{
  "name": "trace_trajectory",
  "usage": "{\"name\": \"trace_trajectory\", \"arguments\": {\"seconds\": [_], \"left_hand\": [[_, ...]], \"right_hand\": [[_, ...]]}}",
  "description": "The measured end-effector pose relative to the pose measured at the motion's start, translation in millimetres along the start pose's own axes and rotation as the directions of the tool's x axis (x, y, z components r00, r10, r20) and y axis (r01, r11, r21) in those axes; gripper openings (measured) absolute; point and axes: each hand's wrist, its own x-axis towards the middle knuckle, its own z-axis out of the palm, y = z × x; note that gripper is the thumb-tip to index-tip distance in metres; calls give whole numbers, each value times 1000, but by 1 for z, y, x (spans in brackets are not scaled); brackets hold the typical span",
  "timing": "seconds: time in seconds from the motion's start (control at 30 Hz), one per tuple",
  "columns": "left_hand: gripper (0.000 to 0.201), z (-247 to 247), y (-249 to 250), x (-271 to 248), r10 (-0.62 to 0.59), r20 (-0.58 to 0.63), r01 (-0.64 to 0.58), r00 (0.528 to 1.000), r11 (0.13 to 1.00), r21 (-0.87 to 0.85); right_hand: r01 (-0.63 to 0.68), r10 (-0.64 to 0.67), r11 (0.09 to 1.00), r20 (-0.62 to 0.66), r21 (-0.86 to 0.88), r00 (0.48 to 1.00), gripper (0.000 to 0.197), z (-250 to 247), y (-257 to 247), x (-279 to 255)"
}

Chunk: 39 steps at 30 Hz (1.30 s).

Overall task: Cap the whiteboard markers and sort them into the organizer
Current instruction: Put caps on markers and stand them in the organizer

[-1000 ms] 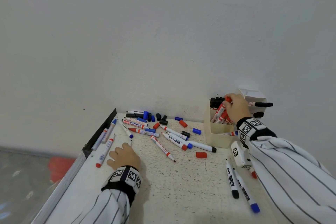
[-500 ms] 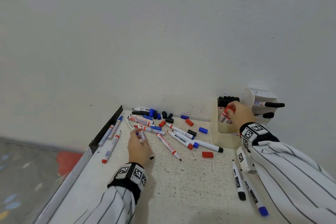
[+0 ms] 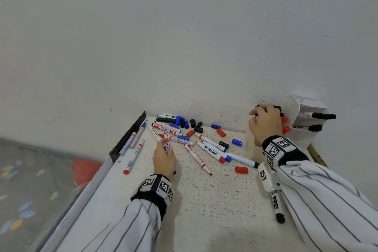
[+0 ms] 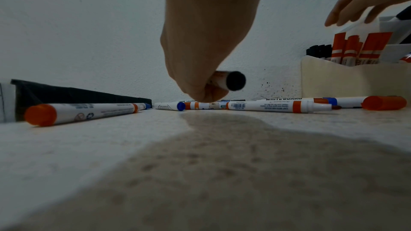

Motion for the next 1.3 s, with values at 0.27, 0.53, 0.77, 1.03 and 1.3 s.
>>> {"name": "trace_trajectory", "arguments": {"seconds": [0.27, 0.53, 0.77, 1.03, 1.3], "left_hand": [[48, 0, 1, -1, -69, 41, 69, 997, 998, 16], [49, 1, 0, 0, -107, 45, 109, 993, 994, -28], [47, 3, -3, 2, -105, 51, 106, 993, 994, -28], [46, 1, -3, 1, -98, 62, 98, 993, 995, -5], [48, 0, -2, 0, -85, 98, 84, 992, 996, 8]], "right_hand": [[-27, -53, 973, 336, 227, 940, 23, 50, -49, 10], [-46, 27, 999, 657, 11, 753, 37, 114, -88, 26], [-11, 58, 998, 746, -68, 663, 44, 154, -111, 39], [-42, 146, 986, 729, -159, 668, 44, 161, -122, 38], [-112, 100, 993, 639, -22, 762, 37, 131, -106, 41]]}}
